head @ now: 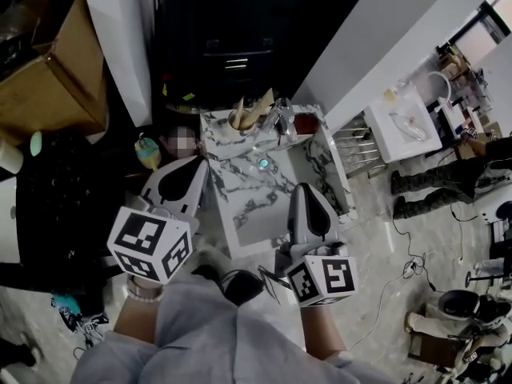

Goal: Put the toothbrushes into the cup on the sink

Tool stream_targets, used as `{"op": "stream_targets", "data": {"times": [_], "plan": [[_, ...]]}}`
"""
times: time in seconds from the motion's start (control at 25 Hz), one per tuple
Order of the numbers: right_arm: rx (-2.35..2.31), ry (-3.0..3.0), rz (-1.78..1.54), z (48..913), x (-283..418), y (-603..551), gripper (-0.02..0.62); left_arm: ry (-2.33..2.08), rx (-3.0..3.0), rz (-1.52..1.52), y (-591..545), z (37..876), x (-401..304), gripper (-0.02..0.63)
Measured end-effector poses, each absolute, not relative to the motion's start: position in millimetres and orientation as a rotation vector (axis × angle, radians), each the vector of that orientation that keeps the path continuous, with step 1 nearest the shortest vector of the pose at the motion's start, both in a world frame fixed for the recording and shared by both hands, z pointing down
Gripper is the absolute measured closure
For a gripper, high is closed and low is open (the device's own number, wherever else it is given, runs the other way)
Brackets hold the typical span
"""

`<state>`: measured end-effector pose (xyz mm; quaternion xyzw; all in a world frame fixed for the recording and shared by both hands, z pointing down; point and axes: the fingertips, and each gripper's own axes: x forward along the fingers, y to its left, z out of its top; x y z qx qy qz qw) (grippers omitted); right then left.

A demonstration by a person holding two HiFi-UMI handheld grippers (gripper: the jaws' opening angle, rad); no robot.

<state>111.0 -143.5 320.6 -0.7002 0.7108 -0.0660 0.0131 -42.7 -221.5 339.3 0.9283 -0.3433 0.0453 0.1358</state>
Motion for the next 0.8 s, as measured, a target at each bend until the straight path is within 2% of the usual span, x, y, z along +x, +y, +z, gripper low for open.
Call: {"op": "stream_targets", "data": {"times": [0.4,0.8], "plan": [[-1.999,2.365,-0.194,311,119,-120,0.594,-1.091,2.676,0.131,-159,317,-20,0.6],[-1.867,2.475,-0.196,308,167,-55,0.594,-1.216,2.598,0.015,-79,303,27,0.6]]}}
